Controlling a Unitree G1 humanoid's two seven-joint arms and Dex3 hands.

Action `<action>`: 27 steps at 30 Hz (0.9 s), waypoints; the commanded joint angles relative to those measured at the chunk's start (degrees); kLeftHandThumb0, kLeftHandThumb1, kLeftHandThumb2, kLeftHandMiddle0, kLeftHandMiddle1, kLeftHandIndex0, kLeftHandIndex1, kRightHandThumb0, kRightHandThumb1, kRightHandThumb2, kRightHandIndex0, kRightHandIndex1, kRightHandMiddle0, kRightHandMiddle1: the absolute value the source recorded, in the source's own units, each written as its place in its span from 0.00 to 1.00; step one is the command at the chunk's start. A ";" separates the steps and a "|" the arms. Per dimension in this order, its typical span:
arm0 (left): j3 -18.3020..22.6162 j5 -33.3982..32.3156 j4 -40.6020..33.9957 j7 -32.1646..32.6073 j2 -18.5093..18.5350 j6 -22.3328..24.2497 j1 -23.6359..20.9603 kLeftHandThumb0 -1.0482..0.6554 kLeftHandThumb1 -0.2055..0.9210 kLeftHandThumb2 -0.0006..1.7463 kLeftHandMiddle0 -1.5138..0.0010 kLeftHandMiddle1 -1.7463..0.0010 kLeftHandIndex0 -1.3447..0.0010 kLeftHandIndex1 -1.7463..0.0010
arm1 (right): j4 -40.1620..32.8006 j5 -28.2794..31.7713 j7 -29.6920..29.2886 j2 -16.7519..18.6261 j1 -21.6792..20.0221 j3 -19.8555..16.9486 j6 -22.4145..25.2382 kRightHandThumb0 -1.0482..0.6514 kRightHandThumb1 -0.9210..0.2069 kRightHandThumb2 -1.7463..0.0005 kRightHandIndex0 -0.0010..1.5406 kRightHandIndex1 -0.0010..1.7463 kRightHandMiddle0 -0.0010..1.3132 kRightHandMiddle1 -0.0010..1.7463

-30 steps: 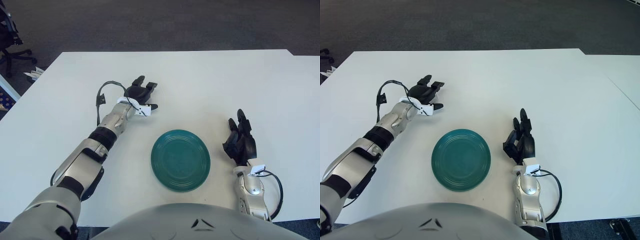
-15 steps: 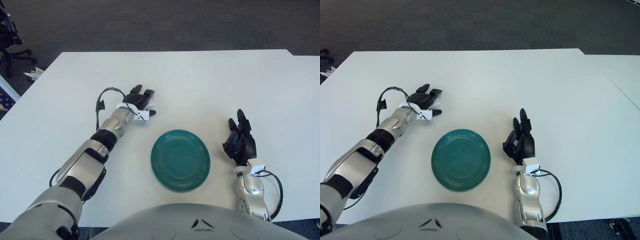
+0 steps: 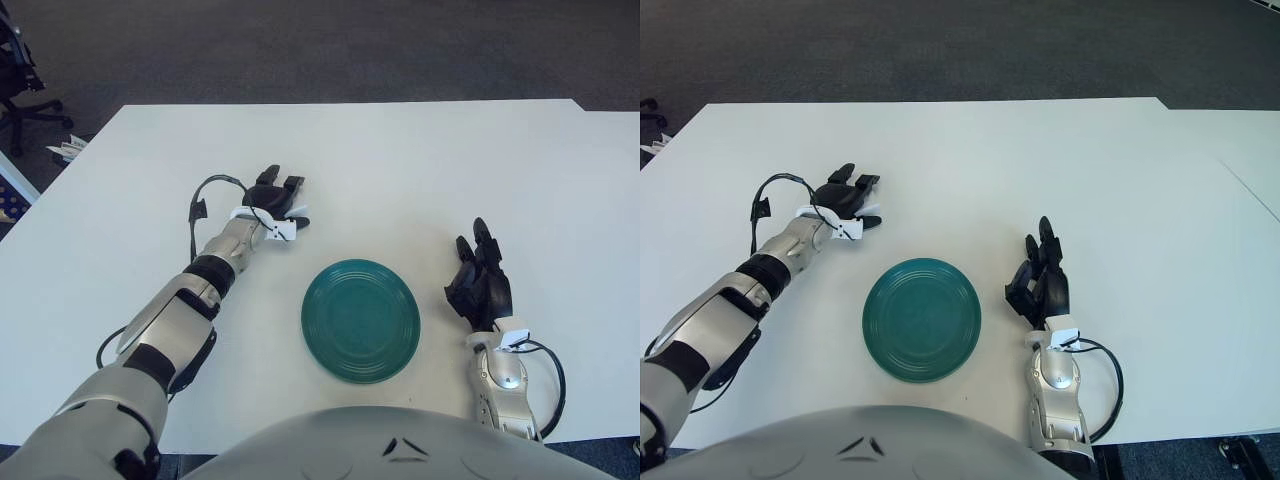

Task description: Put the charger into the plate.

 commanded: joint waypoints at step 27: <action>0.50 -7.83 11.32 -12.81 -2.18 -7.38 -1.54 0.00 1.00 0.36 0.85 0.97 1.00 0.64 | 5.27 1.00 2.01 -0.59 1.99 -0.61 1.66 0.06 0.00 0.39 0.00 0.00 0.01 0.02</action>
